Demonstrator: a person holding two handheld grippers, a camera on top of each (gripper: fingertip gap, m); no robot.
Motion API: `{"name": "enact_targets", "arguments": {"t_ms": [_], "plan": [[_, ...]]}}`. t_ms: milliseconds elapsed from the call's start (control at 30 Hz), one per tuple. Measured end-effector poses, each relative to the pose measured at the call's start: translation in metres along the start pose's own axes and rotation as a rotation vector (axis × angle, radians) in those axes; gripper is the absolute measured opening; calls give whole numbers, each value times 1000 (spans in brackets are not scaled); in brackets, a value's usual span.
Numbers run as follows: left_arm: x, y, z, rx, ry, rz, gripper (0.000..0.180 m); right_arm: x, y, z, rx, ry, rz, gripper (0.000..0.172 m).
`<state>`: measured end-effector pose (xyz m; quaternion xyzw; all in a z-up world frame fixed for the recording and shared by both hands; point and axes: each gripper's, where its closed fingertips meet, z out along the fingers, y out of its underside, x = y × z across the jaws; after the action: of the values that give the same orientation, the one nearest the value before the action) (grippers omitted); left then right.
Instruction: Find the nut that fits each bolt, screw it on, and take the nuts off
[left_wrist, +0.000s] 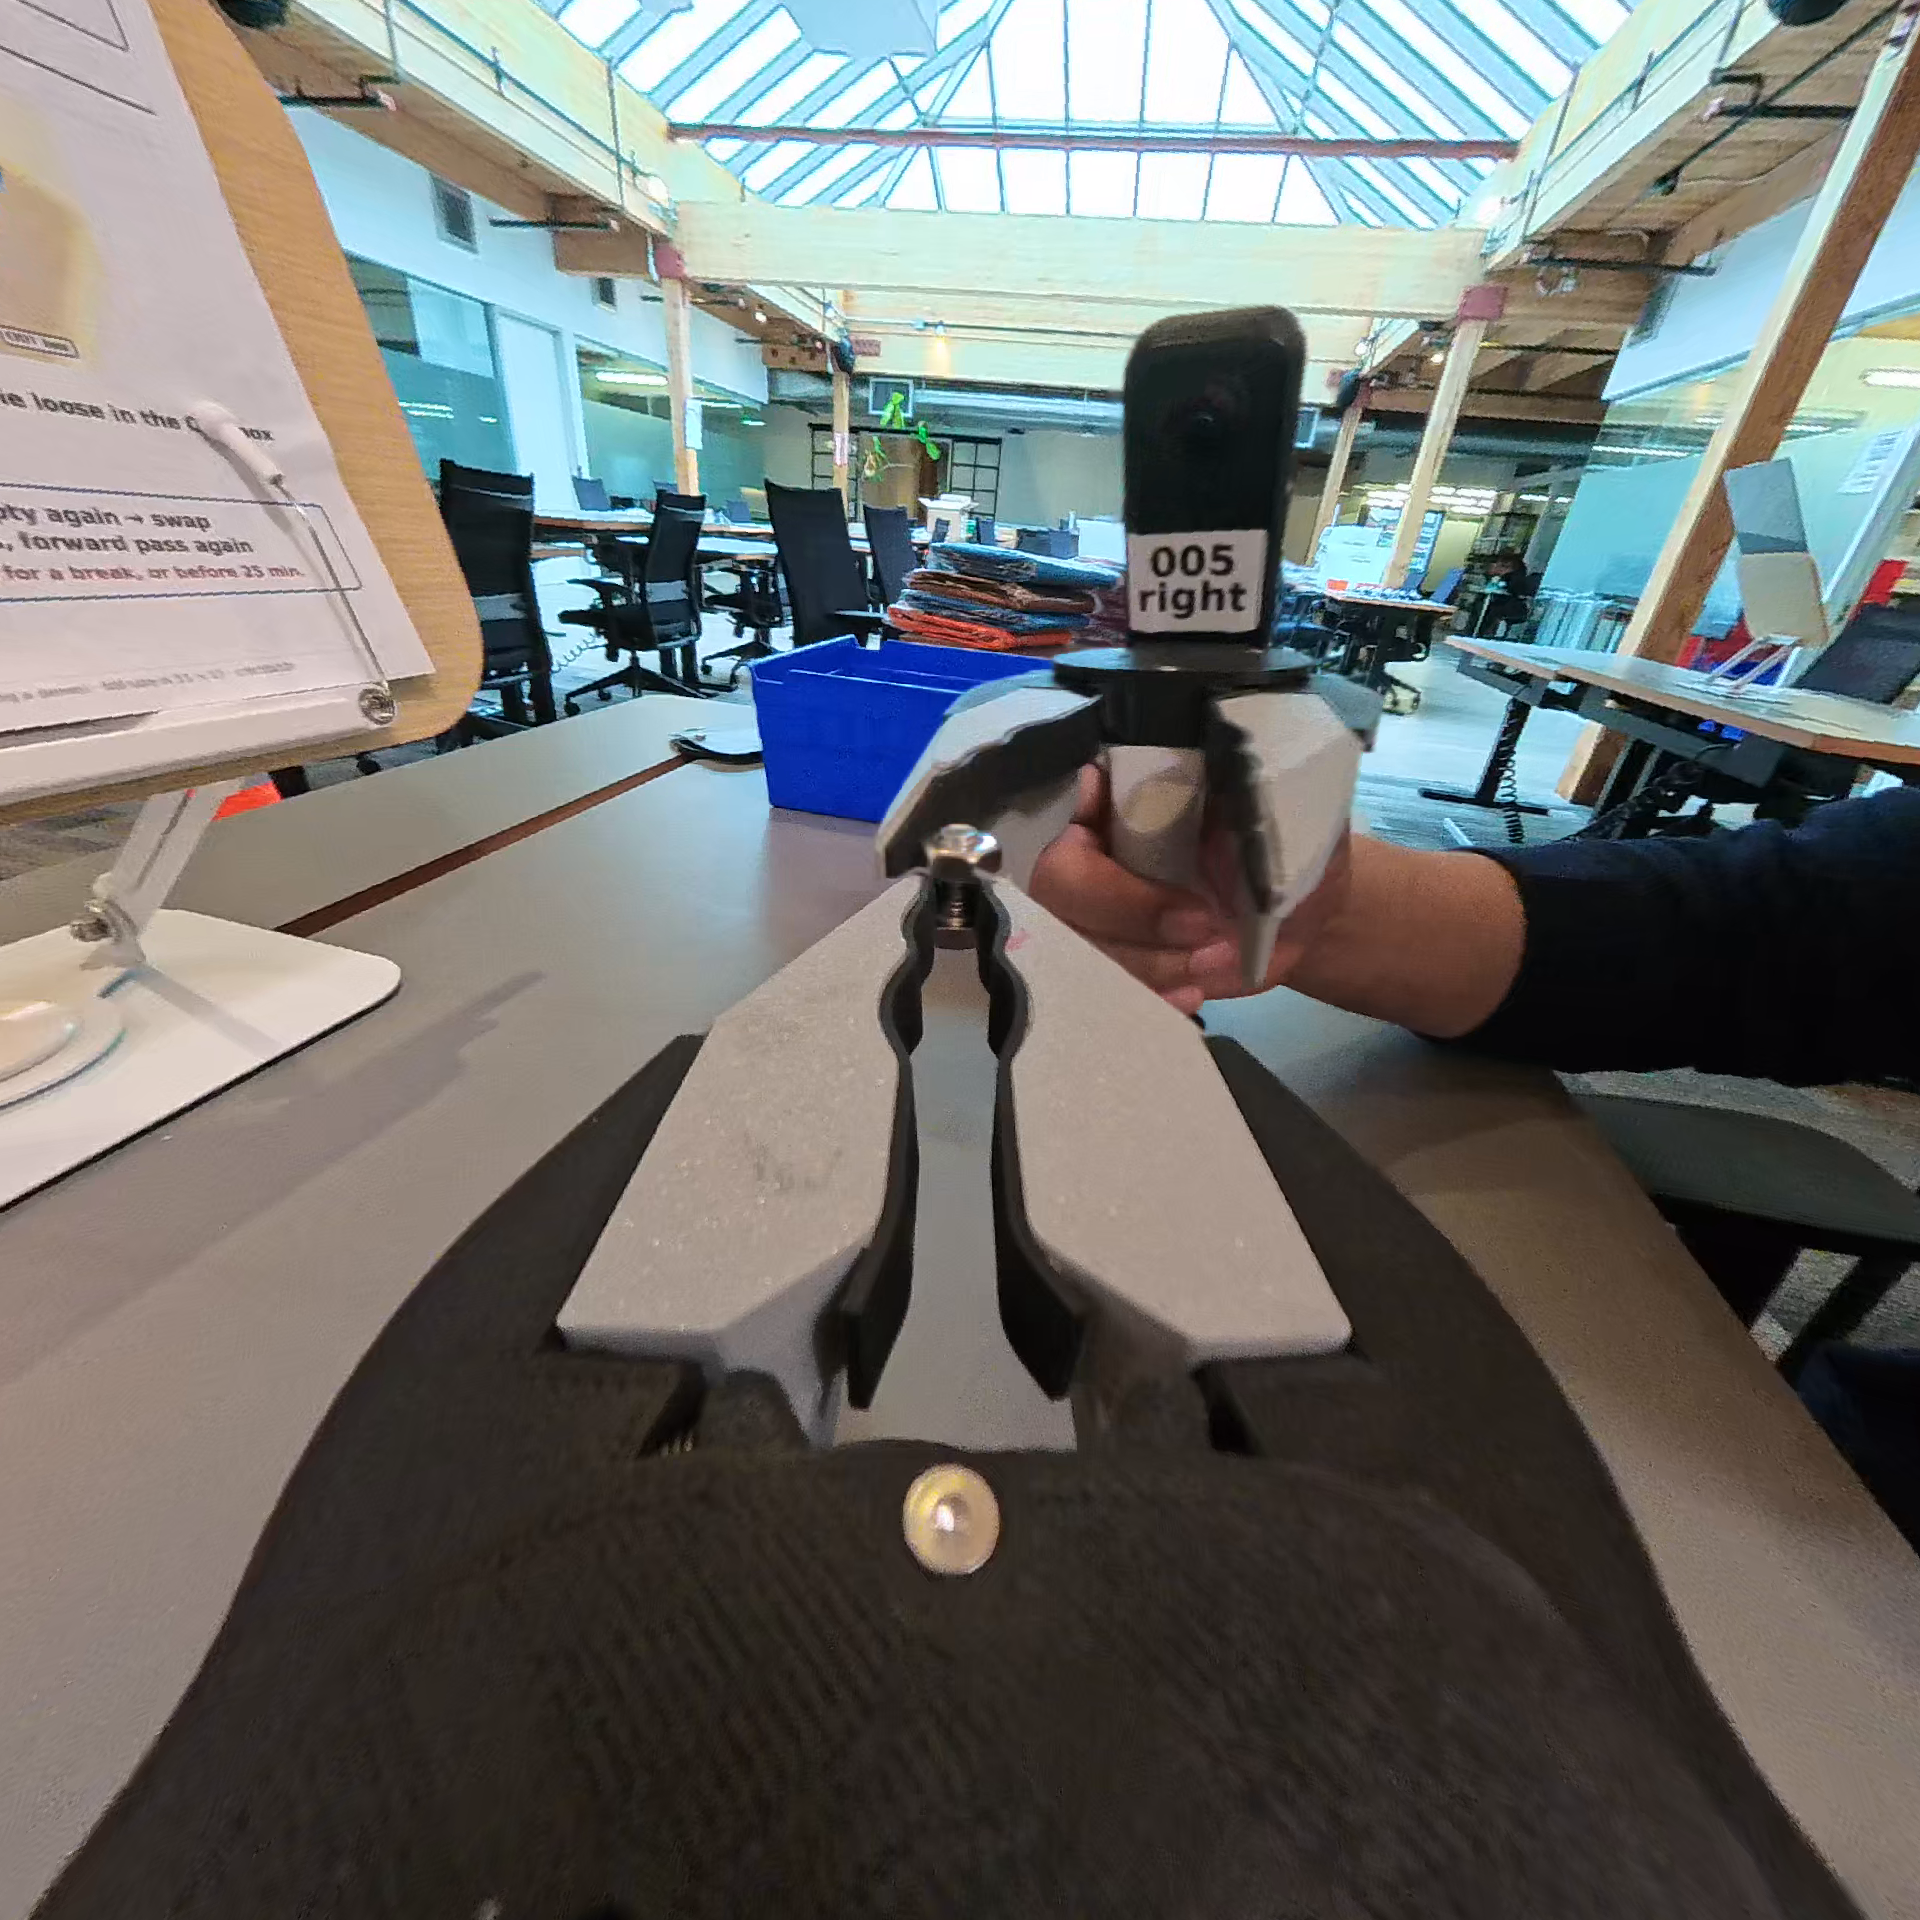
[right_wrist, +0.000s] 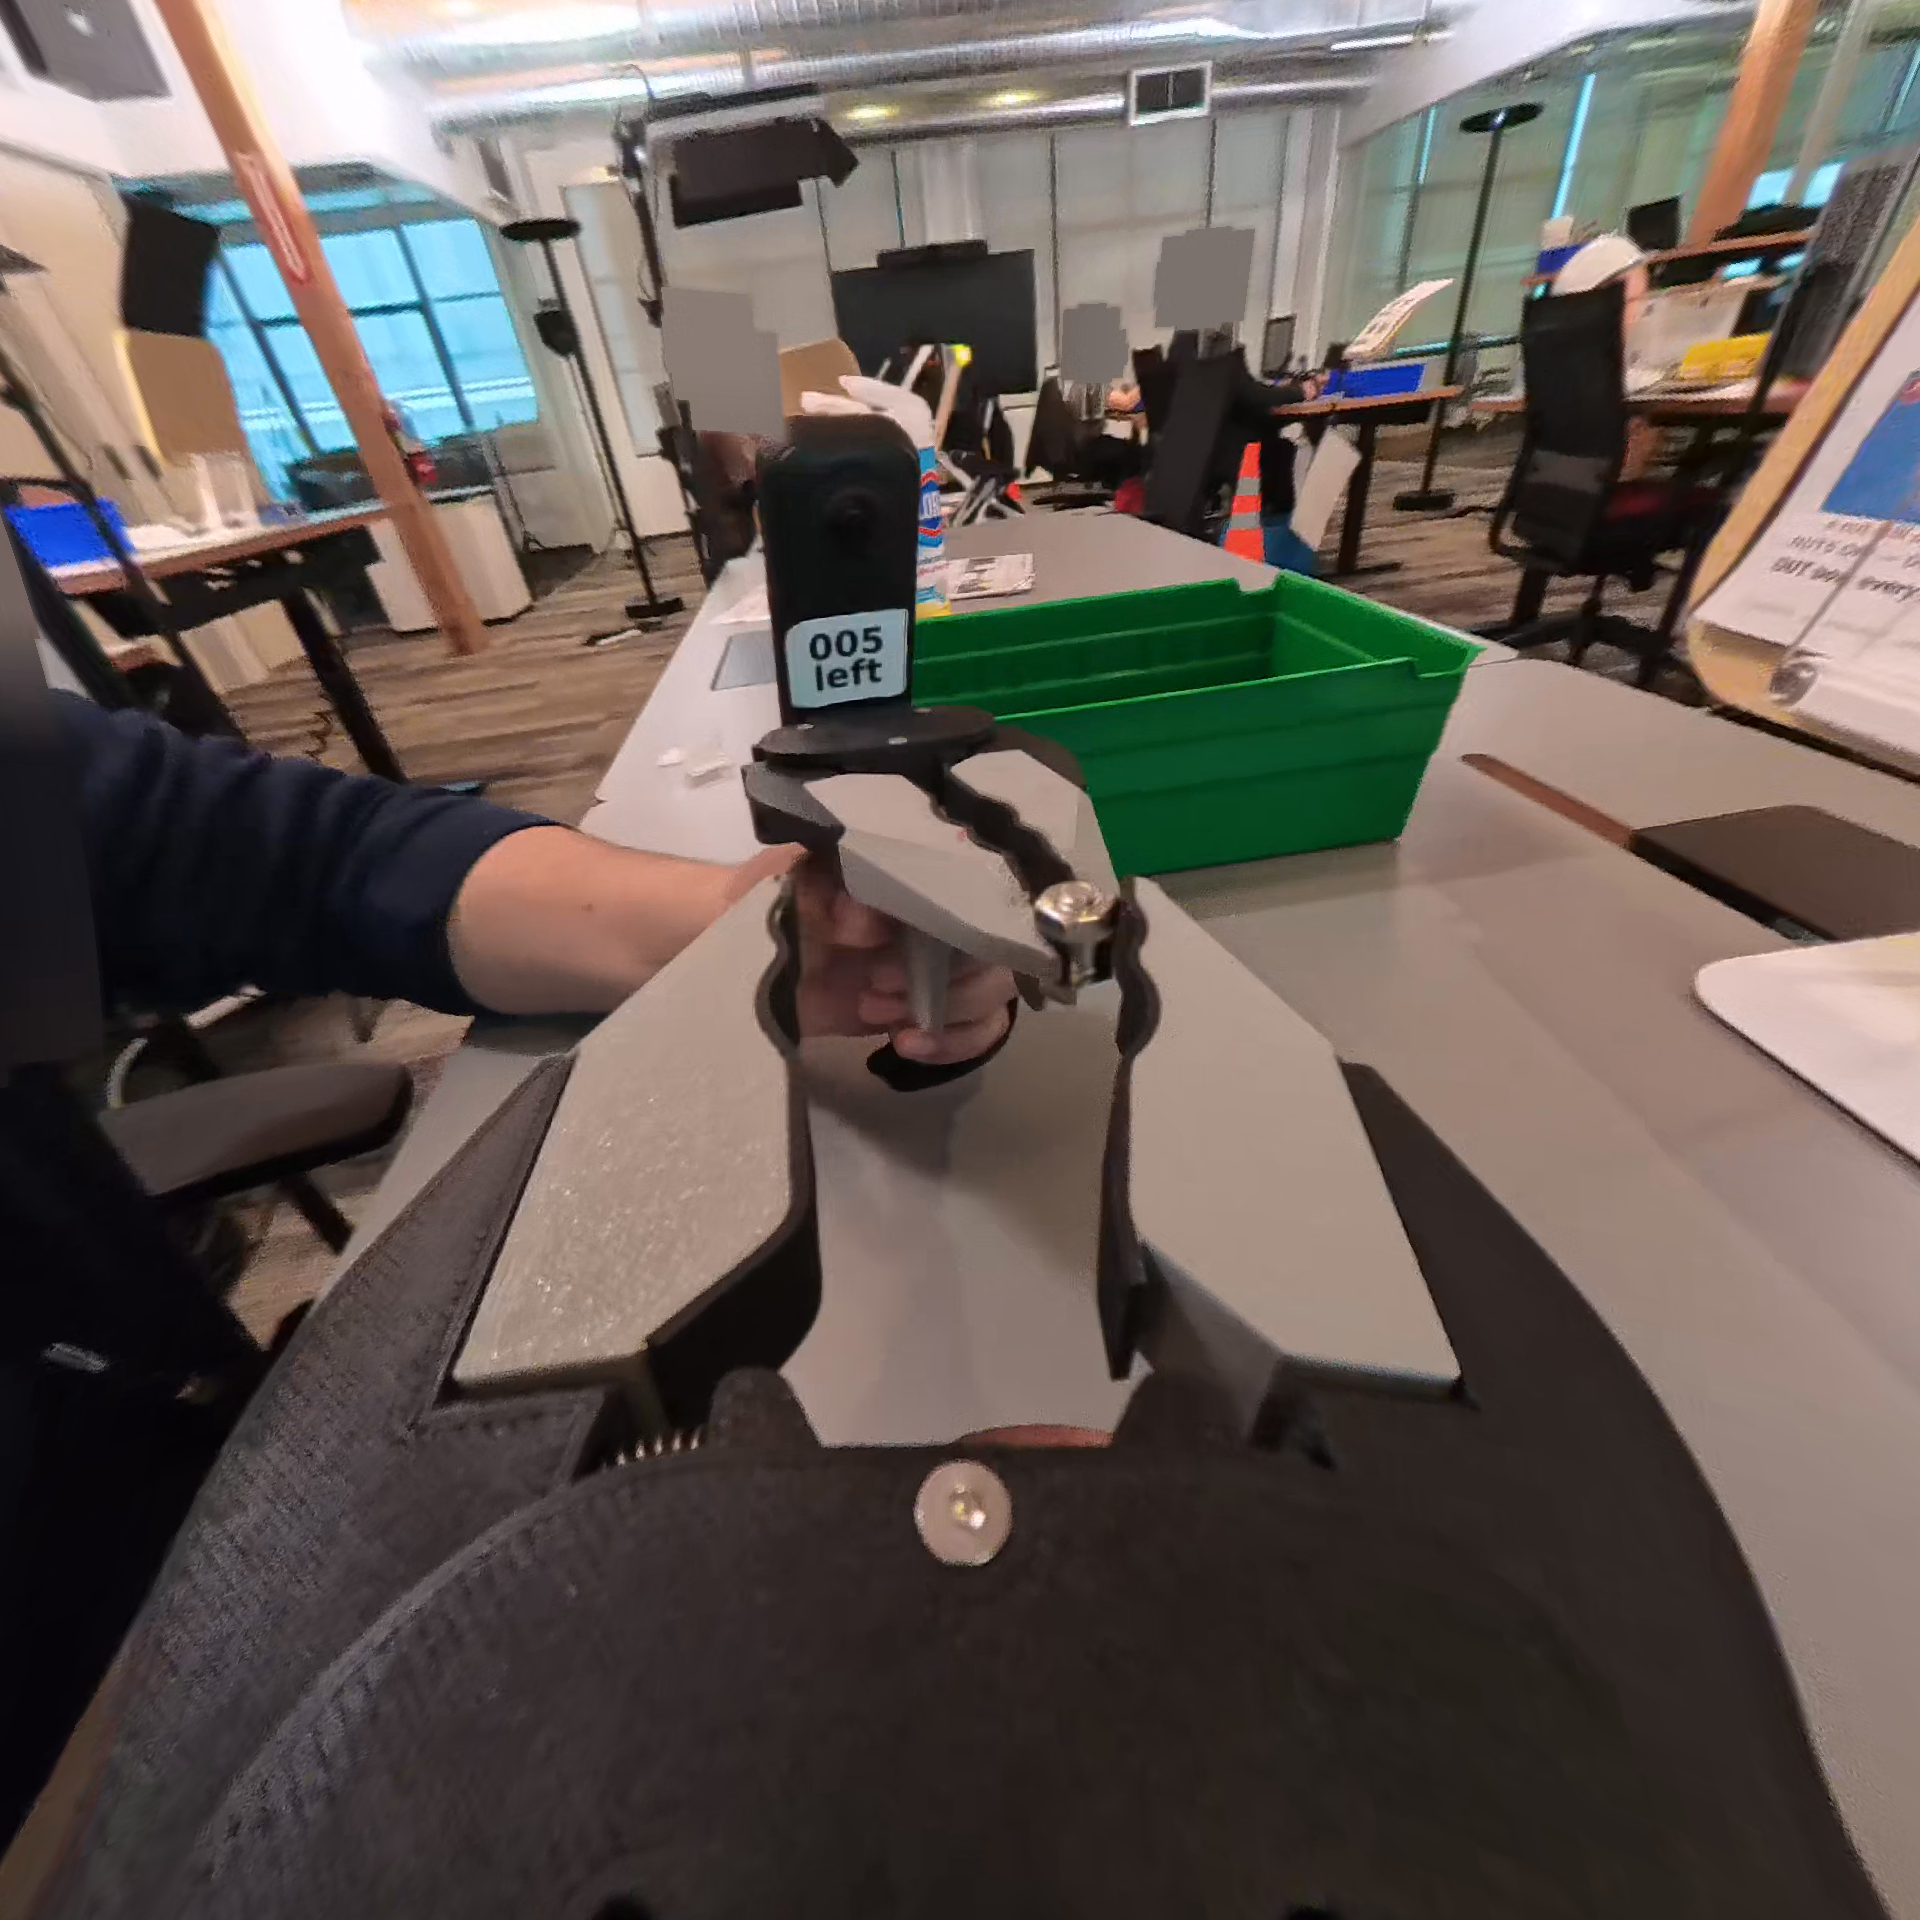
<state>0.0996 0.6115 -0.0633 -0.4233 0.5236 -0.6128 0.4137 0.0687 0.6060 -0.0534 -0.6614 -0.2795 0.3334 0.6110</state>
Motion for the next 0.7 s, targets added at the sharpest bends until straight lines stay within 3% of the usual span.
{"name": "enact_targets", "arguments": {"t_ms": [67, 100, 133, 233, 333, 467, 700], "plan": [[-5, -2, -3, 9, -15, -9, 5, -2, 1, -8, -17, 28, -68, 58], [-10, -2, -4, 9, -39, -18, 5, -8, 0, -14, -14, -10, -89, 31], [-13, 0, -4, 4, -46, -31, 5, -14, -5, -18, 20, -51, -76, 22], [-12, 2, -3, 7, -23, -63, 5, 9, -12, -22, 54, 46, -14, 33], [-4, 4, 1, -14, -3, -57, 5, 40, -1, -18, -7, 191, 35, 31], [0, 7, 4, -26, 16, -78, 5, 25, 7, -9, -20, 95, 62, 14], [1, 8, 6, -30, 29, -102, 5, 26, 8, -11, 14, 84, 87, 11]]}}
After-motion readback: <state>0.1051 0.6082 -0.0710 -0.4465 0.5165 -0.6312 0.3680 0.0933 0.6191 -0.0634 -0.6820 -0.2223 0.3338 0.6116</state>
